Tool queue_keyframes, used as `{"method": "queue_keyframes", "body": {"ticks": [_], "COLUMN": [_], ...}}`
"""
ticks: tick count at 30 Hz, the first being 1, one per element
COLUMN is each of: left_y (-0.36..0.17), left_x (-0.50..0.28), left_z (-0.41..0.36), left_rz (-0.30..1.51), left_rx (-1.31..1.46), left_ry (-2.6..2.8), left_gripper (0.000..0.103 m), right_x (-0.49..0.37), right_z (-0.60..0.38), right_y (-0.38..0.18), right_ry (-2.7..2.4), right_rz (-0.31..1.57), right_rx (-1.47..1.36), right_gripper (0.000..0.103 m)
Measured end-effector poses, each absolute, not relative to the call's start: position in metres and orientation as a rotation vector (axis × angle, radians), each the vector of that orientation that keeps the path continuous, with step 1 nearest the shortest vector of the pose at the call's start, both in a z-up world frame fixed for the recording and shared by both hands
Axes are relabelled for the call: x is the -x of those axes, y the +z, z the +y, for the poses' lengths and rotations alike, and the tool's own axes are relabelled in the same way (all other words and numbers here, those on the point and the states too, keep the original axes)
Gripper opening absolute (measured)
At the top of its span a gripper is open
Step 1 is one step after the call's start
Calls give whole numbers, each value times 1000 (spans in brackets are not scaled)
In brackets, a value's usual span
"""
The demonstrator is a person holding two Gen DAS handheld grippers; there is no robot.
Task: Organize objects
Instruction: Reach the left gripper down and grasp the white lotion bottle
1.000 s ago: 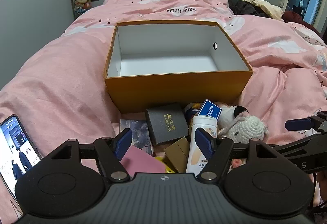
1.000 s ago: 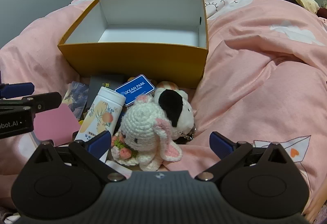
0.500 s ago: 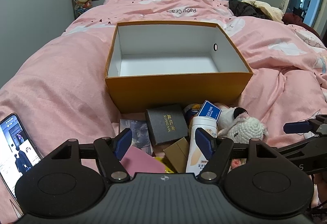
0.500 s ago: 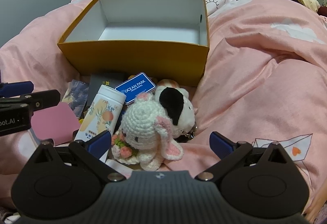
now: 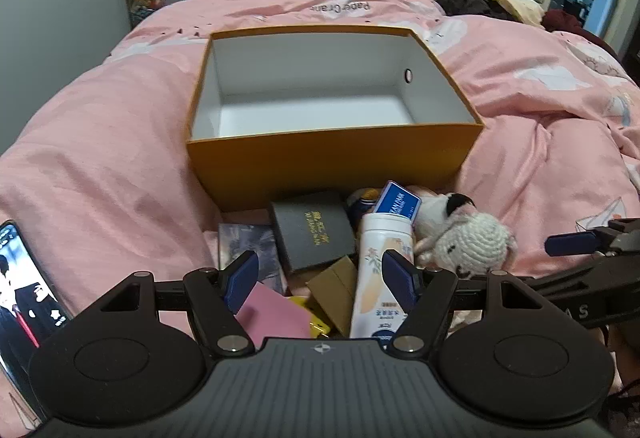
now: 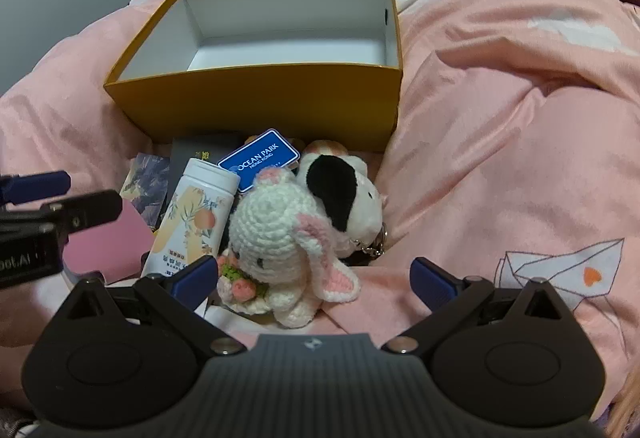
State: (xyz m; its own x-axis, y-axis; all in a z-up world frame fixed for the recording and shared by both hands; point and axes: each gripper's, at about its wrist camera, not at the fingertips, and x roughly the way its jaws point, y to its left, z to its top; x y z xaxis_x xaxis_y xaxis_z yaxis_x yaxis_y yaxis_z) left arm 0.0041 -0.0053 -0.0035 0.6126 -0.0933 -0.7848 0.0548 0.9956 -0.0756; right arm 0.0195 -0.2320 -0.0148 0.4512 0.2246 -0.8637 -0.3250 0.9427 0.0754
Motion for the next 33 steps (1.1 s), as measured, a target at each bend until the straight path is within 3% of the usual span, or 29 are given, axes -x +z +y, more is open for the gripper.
{"method": "queue_keyframes", "body": {"ticks": [2, 6, 13, 23, 27, 33], "left_y": [-5, -11, -21, -35, -41, -52], "left_x": [-5, -11, -21, -36, -45, -56], "left_z": [-6, -7, -12, -12, -10, -11], "left_rz": [915, 946, 990, 1051, 1081, 1132], "left_rx": [49, 70, 94, 125, 151, 193], "left_ry": [-102, -120, -181, -216, -218, -254], "left_gripper": [81, 78, 71, 62, 62, 62], "right_x": [-21, -26, -36, -47, -53, -65], "right_z": [-233, -233, -228, -216, -219, -229], "right_y": [-16, -20, -29, -44, -39, -40], "right_ry": [344, 373, 410, 460, 464, 445], "right_rz": [1050, 1081, 1115, 1151, 1131, 1148], "right_rx": [90, 76, 72, 83, 49, -34], "right_gripper": [99, 78, 78, 62, 55, 55]}}
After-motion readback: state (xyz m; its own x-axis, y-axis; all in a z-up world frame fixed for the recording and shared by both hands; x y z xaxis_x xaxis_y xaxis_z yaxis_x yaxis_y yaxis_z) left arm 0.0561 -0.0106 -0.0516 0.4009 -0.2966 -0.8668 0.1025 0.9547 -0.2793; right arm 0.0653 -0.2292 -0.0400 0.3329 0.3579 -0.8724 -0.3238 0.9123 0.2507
